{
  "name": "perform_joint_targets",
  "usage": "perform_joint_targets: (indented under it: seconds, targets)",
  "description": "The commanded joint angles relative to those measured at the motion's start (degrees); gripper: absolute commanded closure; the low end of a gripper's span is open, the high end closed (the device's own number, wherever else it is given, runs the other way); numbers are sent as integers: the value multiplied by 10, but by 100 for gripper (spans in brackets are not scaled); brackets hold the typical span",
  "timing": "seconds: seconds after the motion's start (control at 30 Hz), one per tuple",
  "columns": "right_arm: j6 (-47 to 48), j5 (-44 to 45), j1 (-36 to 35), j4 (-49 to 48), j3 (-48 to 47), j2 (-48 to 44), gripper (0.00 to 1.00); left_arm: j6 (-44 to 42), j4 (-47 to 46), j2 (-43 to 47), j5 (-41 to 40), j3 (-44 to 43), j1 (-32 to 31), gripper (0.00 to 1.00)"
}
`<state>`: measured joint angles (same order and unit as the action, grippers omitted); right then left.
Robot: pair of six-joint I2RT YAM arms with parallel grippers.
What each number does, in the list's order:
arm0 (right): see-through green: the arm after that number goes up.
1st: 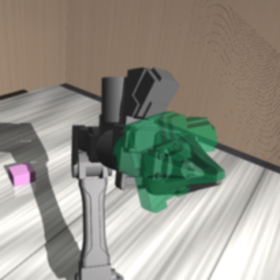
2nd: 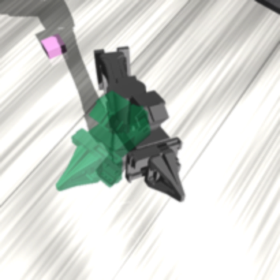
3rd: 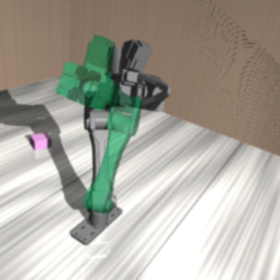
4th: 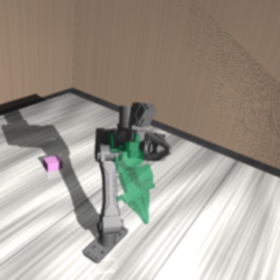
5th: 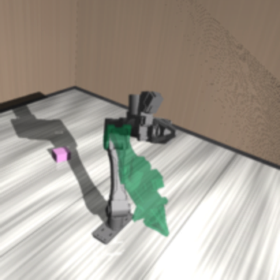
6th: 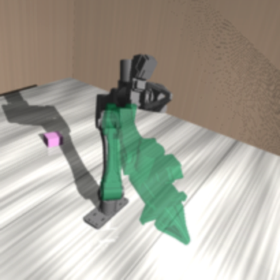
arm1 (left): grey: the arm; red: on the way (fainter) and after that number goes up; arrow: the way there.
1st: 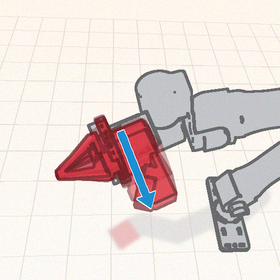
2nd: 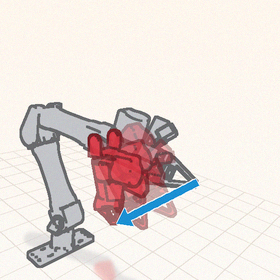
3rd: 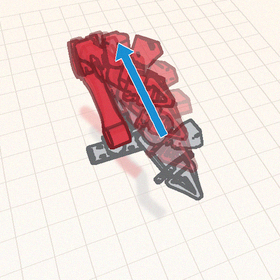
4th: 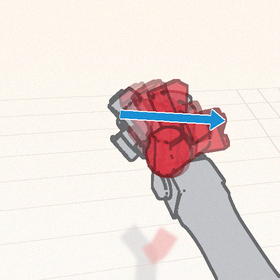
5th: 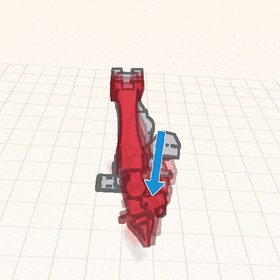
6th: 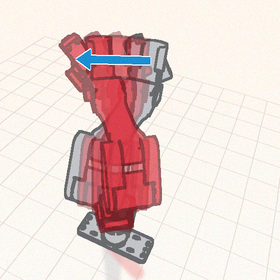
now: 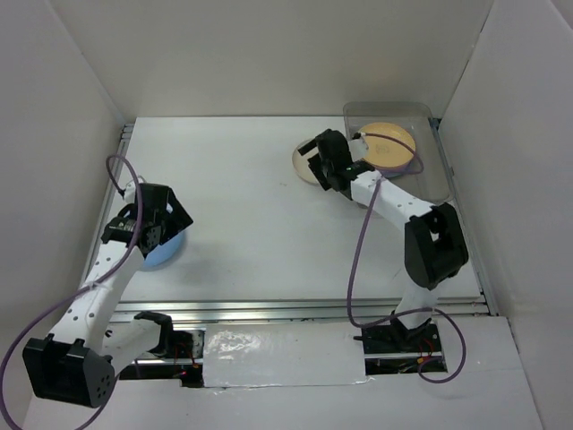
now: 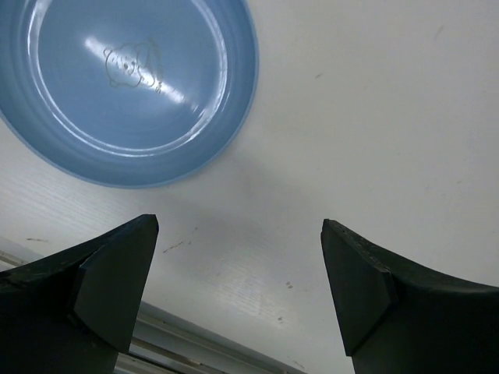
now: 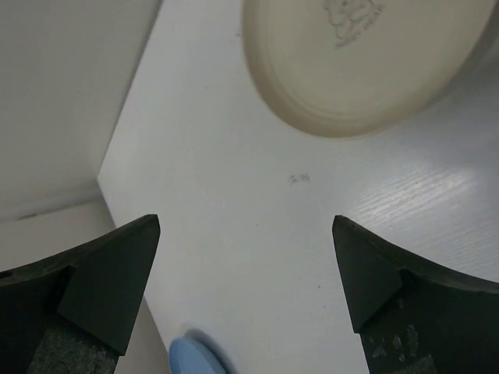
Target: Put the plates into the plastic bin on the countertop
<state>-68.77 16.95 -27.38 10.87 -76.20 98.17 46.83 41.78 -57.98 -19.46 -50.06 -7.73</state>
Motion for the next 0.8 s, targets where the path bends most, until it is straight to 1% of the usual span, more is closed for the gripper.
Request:
perform_joint_targets:
  seconds: [0.0,0.1,0.13,0.17,0.23,0.33,0.4,0.57,0.77]
  targets:
    - [-110,62,-19,47,-23,54,0,-6,2,26,-22,-55,-2,1]
    - [-178,110,-21,99,-75,95,0,-28,31,50,-15,-71,-1,1]
    - [-200,144,-22,144,-98,112,0,-44,37,58,-11,-76,-2,1]
    - [-245,157,-22,163,-107,120,0,-56,41,64,-4,-78,-2,1]
    - [-288,178,-21,186,-122,142,0,-88,50,78,1,-86,-1,1]
    - [-299,173,-8,202,-150,174,0,-120,44,95,-21,-77,-1,1]
    - [-301,157,3,212,-171,190,0,-122,36,109,-29,-67,-1,1]
    - [-308,103,36,207,-167,216,2,-134,8,118,3,-51,10,1]
    - [-306,93,44,235,-194,249,4,-152,-5,109,43,-48,46,1]
